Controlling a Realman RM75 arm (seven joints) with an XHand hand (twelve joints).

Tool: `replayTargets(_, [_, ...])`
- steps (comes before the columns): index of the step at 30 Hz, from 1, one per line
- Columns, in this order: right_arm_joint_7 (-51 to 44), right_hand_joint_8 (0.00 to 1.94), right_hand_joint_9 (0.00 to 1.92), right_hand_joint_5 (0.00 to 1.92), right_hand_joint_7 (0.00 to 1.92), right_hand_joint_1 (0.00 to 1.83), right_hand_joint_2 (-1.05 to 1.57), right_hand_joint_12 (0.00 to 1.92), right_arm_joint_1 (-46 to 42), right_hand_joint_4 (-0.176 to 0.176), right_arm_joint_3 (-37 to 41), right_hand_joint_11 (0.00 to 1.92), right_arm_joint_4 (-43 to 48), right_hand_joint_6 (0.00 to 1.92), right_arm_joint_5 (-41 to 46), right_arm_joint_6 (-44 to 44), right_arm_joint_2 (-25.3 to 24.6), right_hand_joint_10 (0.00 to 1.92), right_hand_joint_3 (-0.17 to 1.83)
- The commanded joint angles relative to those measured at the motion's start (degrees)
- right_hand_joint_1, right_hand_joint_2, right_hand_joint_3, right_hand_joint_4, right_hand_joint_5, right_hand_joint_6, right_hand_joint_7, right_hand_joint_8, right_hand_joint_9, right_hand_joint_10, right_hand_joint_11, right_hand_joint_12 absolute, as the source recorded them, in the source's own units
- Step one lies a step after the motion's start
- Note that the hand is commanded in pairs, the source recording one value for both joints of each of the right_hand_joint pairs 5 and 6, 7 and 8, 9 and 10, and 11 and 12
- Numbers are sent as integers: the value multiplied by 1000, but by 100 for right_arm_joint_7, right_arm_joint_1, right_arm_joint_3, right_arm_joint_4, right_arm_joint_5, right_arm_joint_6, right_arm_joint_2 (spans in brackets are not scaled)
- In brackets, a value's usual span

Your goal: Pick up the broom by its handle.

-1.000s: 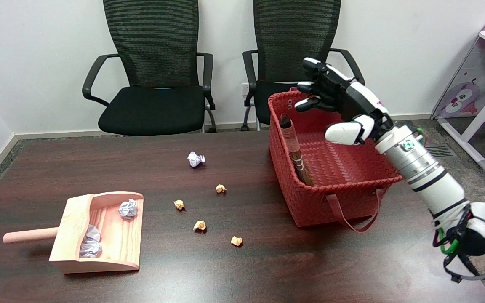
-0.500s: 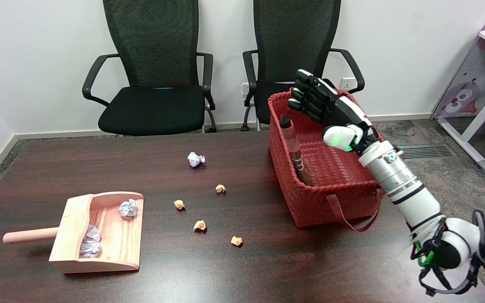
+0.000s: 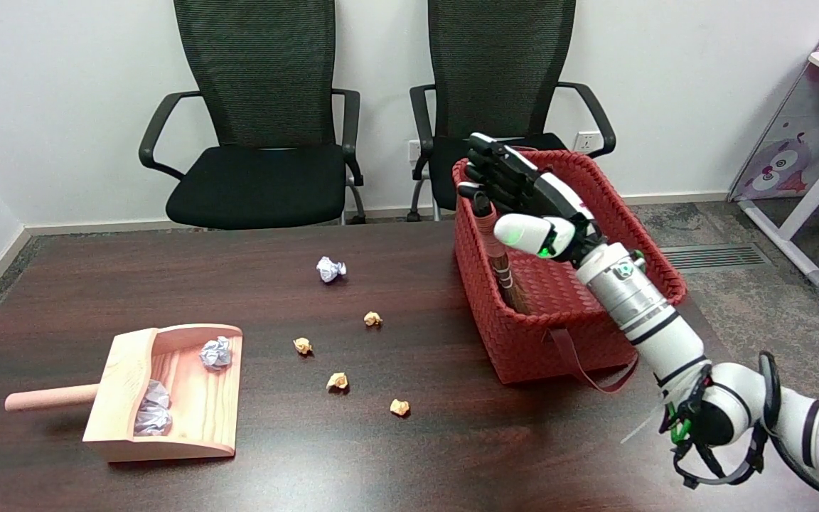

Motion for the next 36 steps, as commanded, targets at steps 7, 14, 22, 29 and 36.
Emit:
replayTargets(7, [-184, 144, 232, 144, 144, 903, 20, 419, 459, -176, -133, 419, 408, 144, -694, 644, -212, 232, 563])
replayTargets(14, [-193, 156, 294, 156, 156, 904, 26, 471, 467, -176, -28, 471, 434, 156, -912, 776, -212, 294, 563])
replayTargets(22, [-351, 313, 634, 313, 313, 906, 28, 685, 476, -176, 25, 685, 424, 313, -871, 795, -212, 634, 576])
replayTargets(29, [-351, 883, 1376, 883, 883, 896, 61, 1102, 493, -176, 26, 1102, 435, 883, -844, 812, -212, 1376, 586])
replayTargets(36, [-351, 1019, 1604, 1019, 1019, 885, 90, 1306, 493, -176, 26, 1306, 469, 1019, -834, 812, -212, 1604, 603])
